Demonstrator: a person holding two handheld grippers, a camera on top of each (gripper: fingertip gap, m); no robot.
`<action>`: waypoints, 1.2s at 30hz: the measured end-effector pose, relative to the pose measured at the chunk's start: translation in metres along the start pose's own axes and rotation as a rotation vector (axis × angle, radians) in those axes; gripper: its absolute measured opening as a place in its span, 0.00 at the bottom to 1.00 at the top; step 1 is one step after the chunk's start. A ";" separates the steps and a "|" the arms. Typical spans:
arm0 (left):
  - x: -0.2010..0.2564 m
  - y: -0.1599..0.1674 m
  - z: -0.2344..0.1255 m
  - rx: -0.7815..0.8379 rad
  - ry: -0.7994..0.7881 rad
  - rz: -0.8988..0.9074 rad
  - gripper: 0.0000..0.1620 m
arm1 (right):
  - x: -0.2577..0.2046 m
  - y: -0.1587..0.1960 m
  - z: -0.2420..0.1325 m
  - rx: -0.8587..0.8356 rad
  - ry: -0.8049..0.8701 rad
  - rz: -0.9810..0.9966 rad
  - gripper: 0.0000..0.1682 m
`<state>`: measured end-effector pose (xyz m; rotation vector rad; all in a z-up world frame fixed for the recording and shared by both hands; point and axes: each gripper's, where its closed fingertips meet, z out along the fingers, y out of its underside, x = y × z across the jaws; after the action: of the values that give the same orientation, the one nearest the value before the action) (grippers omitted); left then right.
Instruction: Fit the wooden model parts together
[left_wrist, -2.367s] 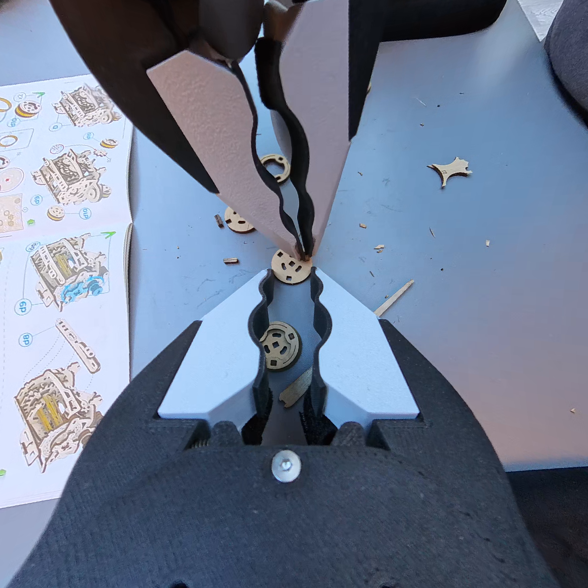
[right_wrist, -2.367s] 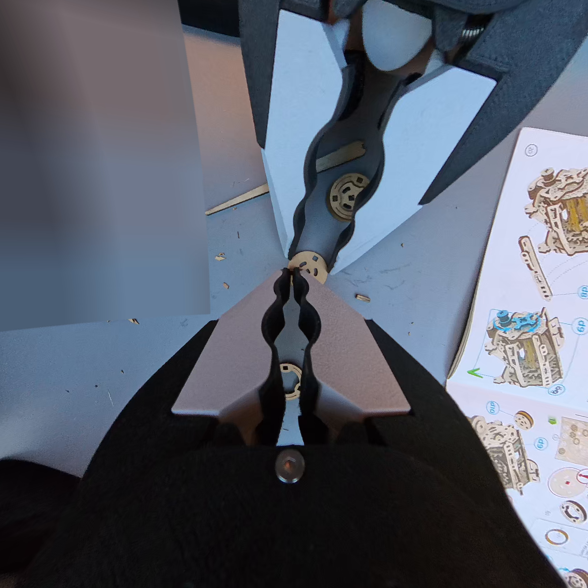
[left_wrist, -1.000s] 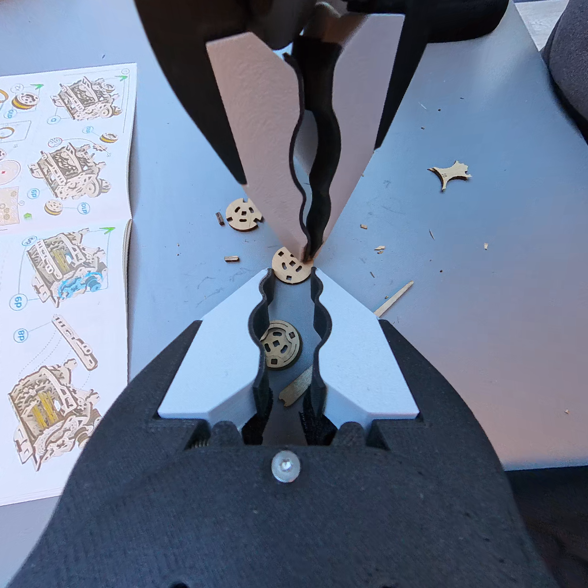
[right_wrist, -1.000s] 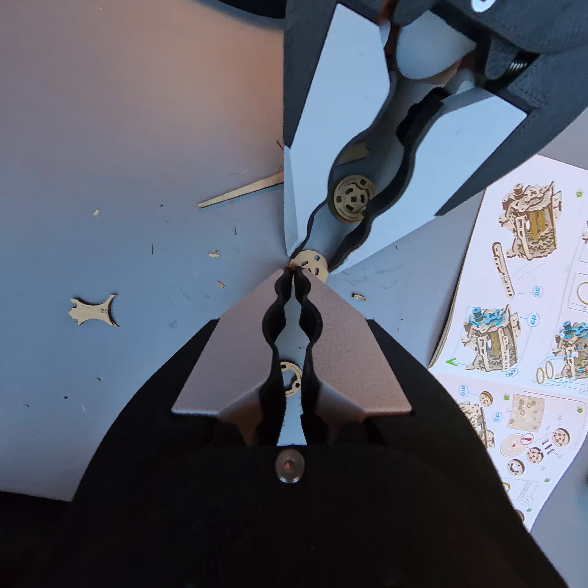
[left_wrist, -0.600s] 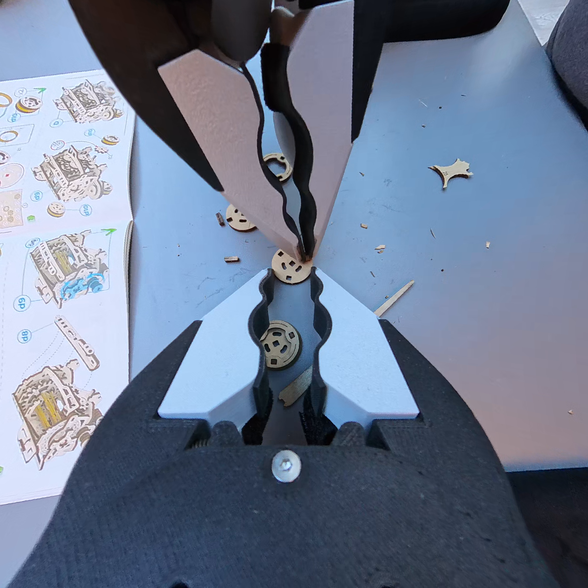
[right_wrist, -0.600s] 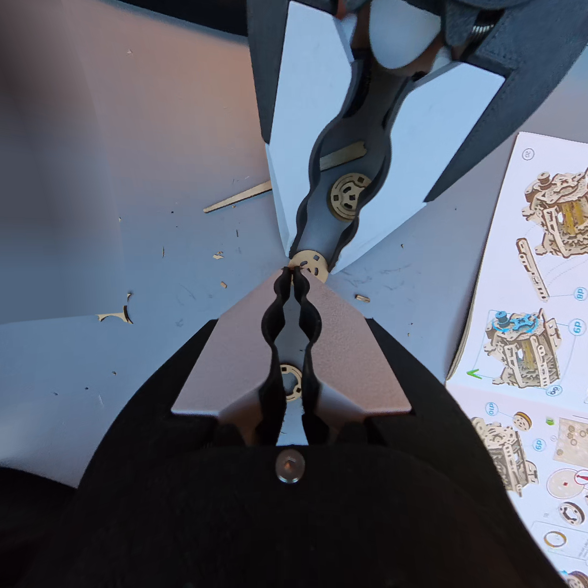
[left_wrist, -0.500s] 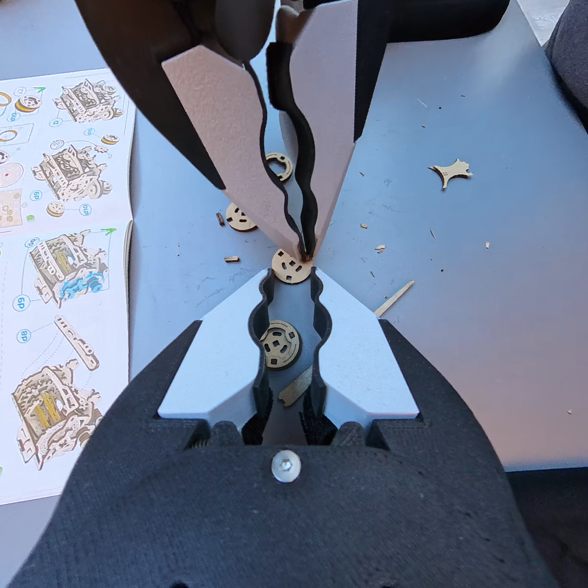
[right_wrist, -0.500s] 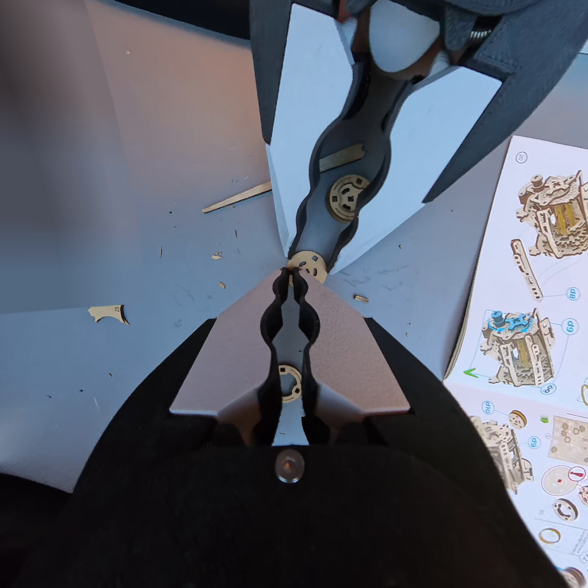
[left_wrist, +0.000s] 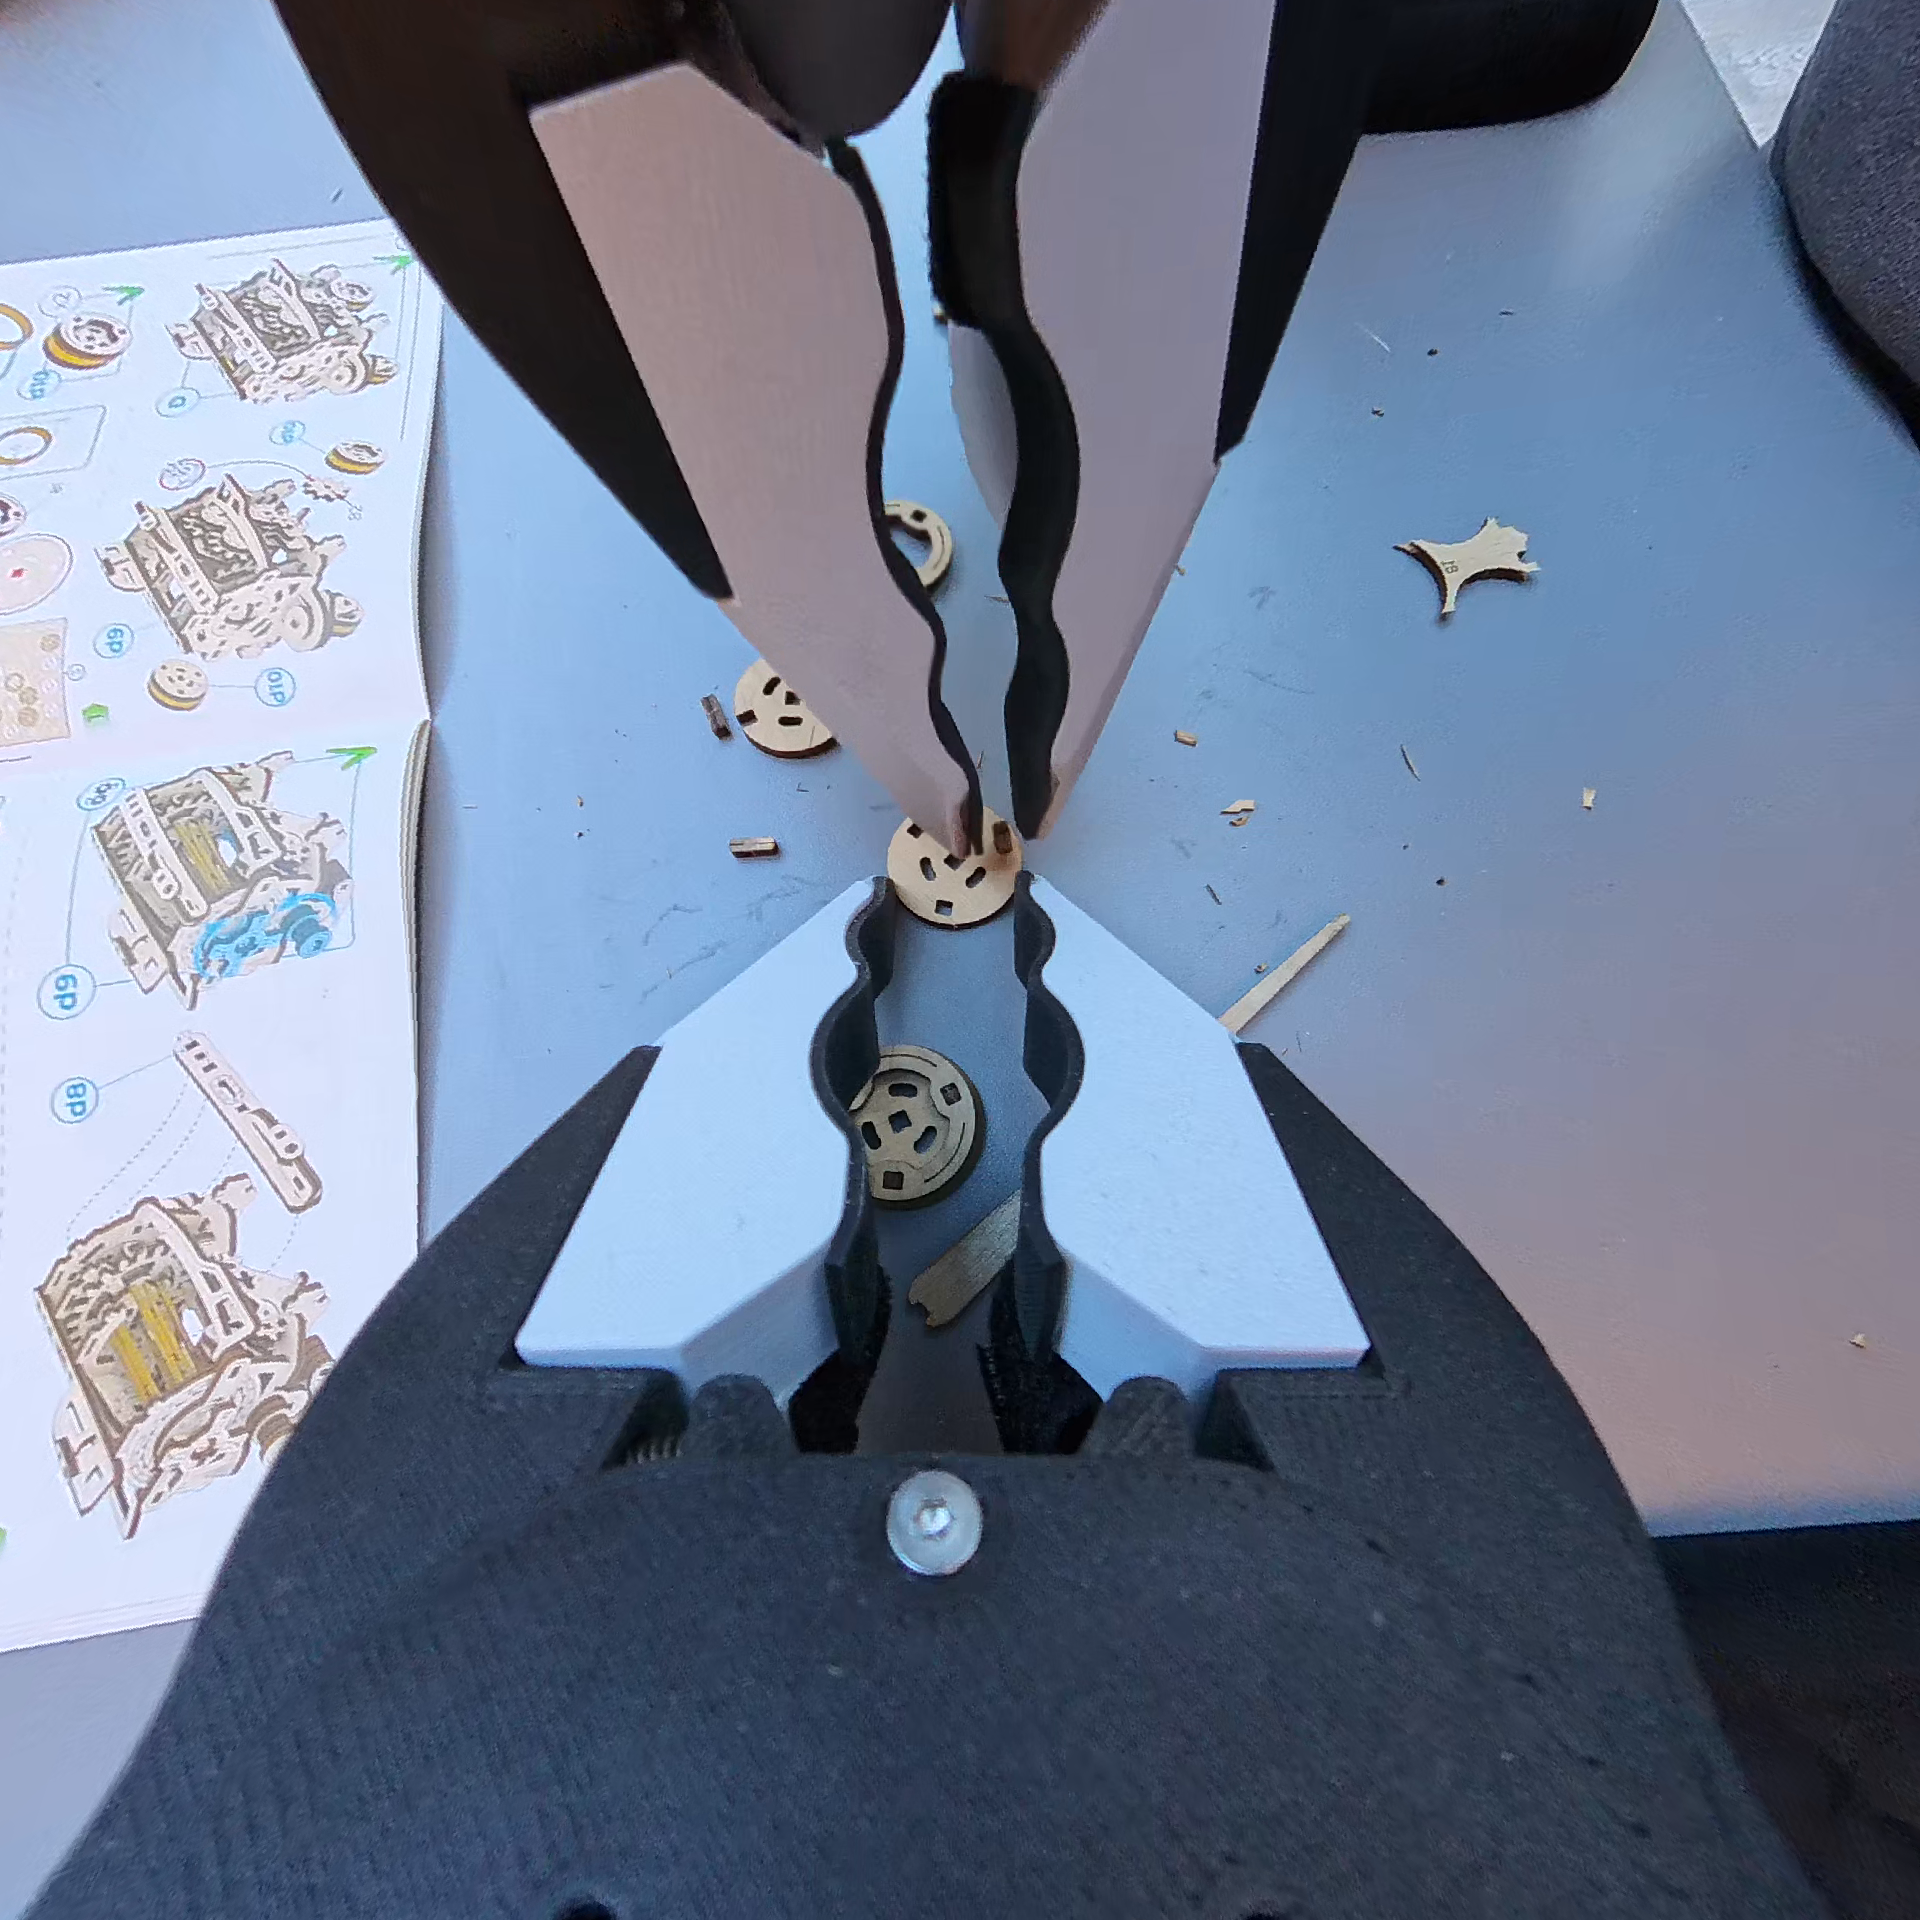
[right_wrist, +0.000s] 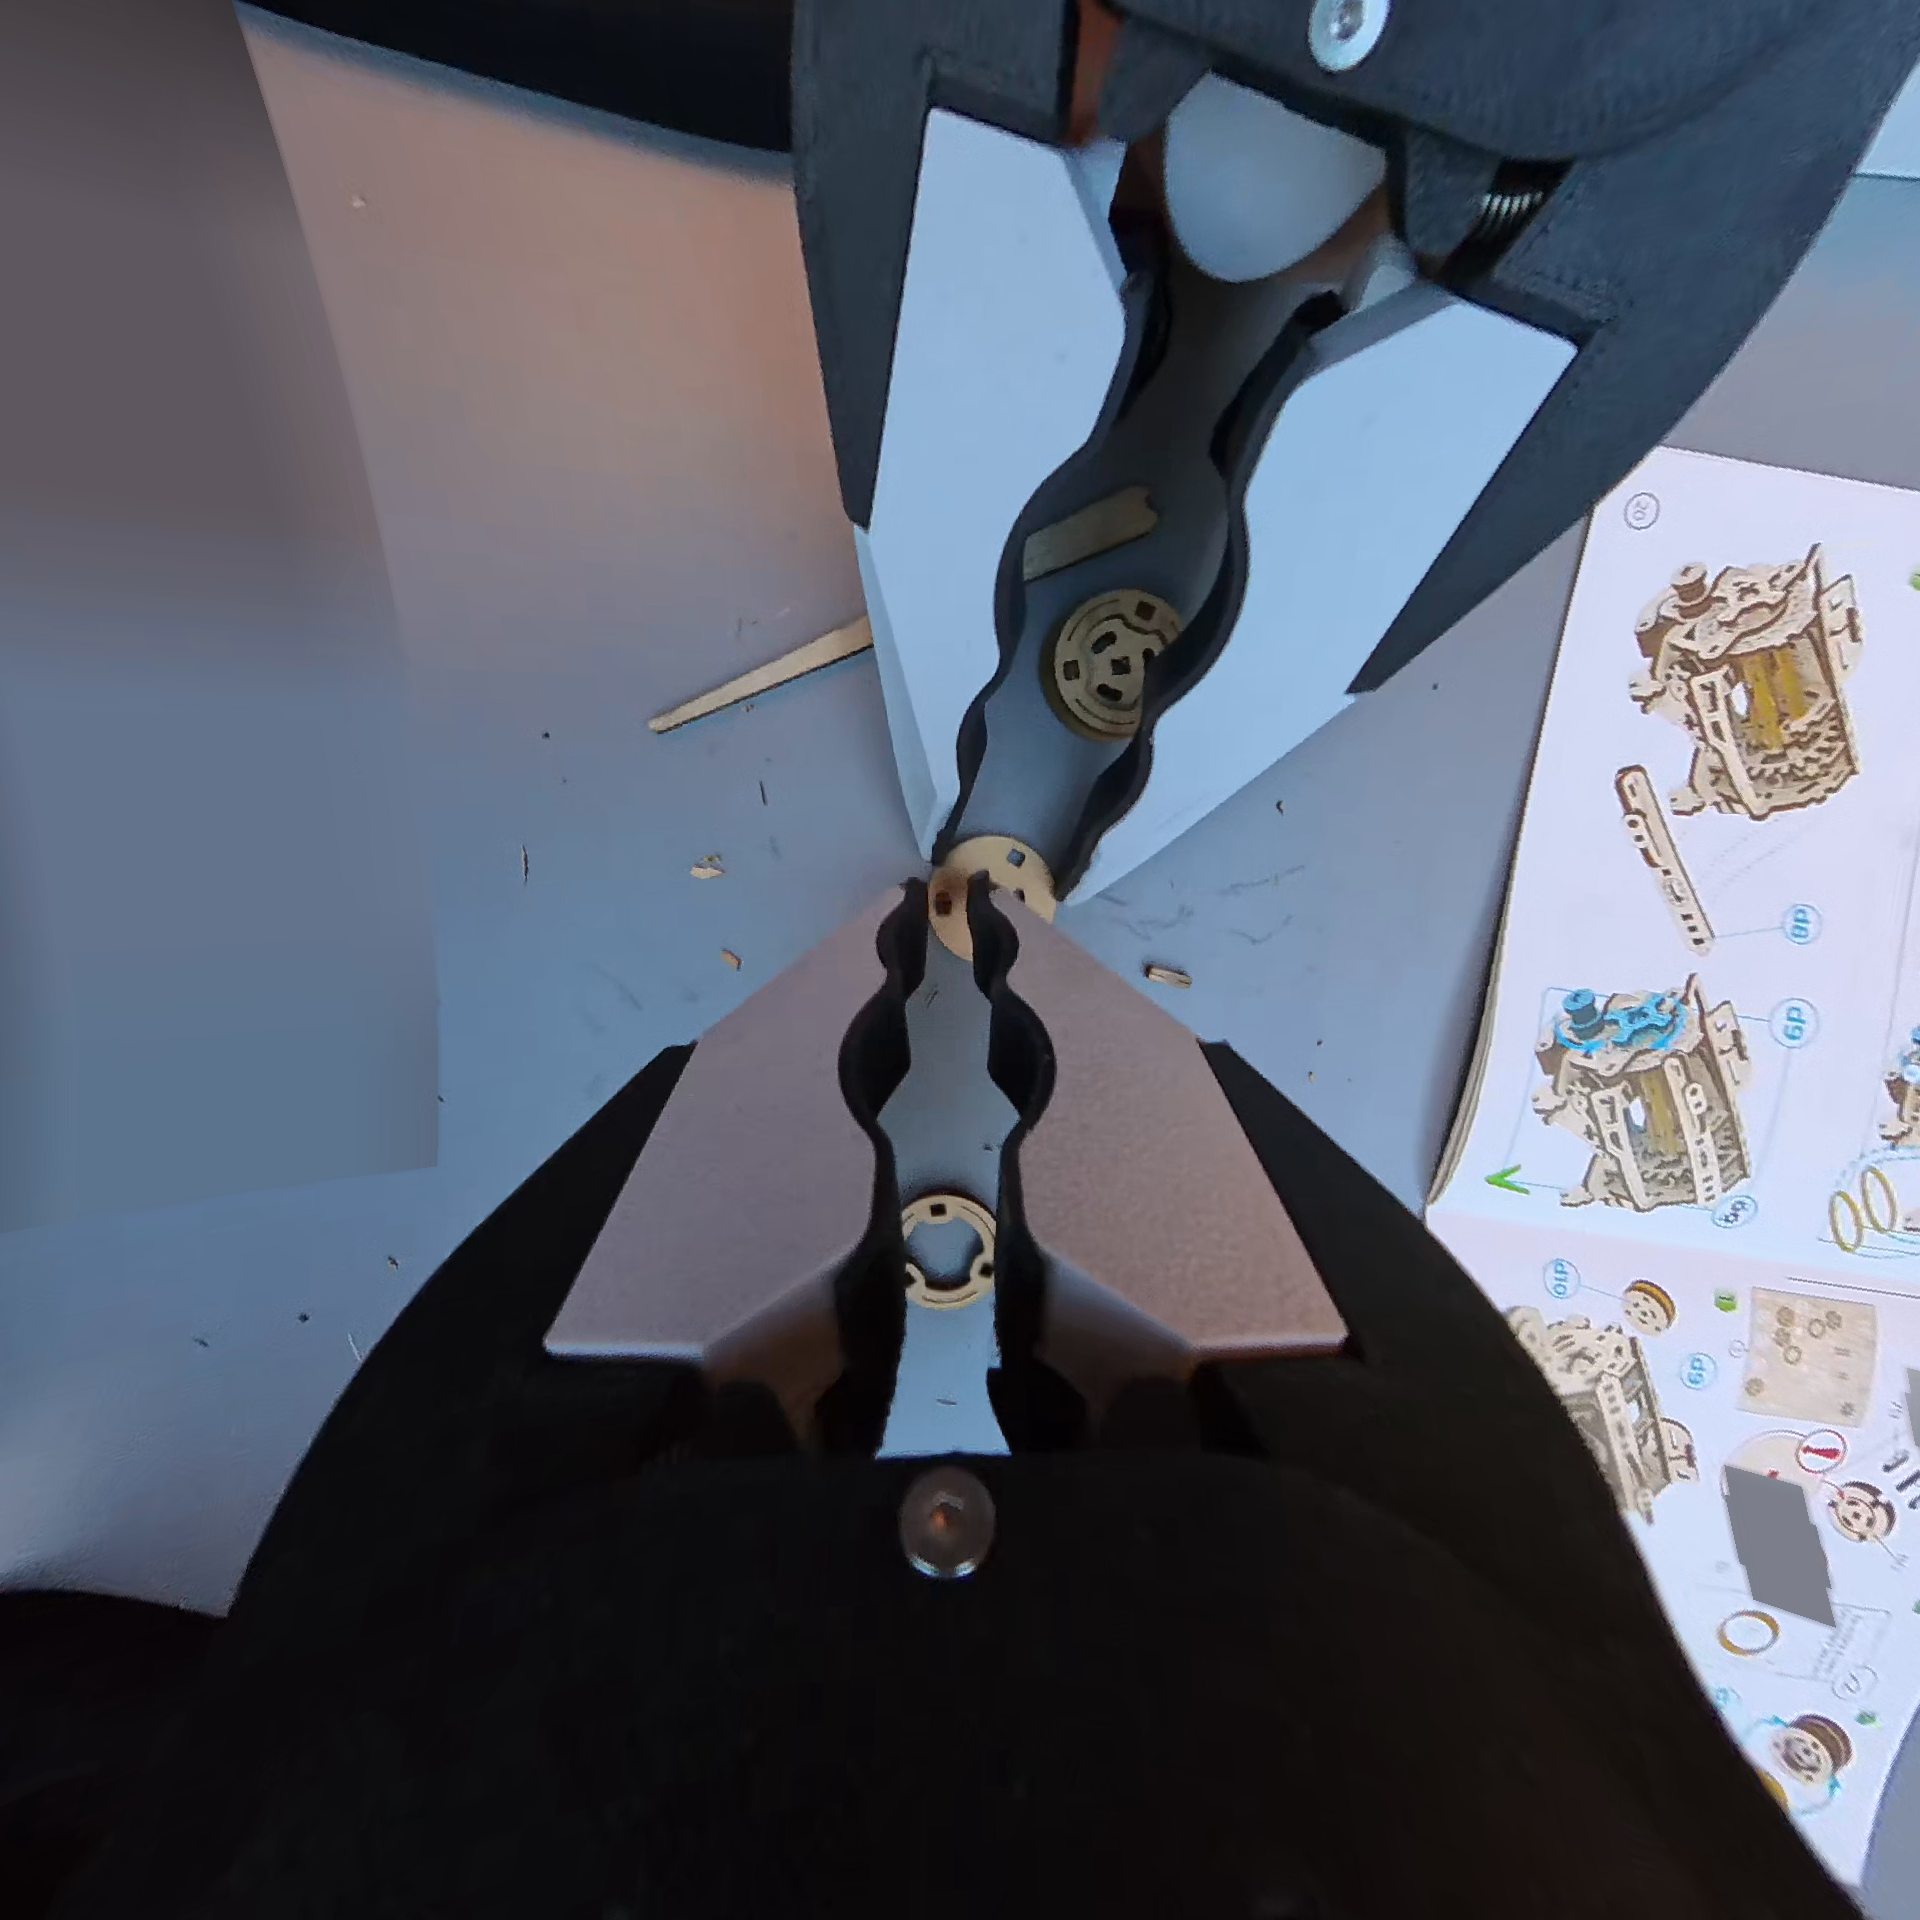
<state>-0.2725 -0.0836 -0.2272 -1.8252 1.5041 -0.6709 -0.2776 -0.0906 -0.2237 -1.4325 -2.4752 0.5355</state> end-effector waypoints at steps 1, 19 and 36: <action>0.000 0.000 0.000 0.000 0.001 -0.001 0.13 | -0.002 -0.001 0.001 0.005 -0.013 0.004 0.03; 0.001 0.000 0.000 0.000 0.005 -0.001 0.13 | -0.002 0.004 0.002 -0.029 -0.011 -0.020 0.01; 0.001 0.000 0.000 0.000 0.006 -0.007 0.13 | -0.004 0.005 0.003 -0.021 -0.057 -0.005 0.00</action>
<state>-0.2722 -0.0844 -0.2274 -1.8311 1.5022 -0.6807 -0.2729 -0.0925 -0.2287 -1.4377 -2.5355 0.5582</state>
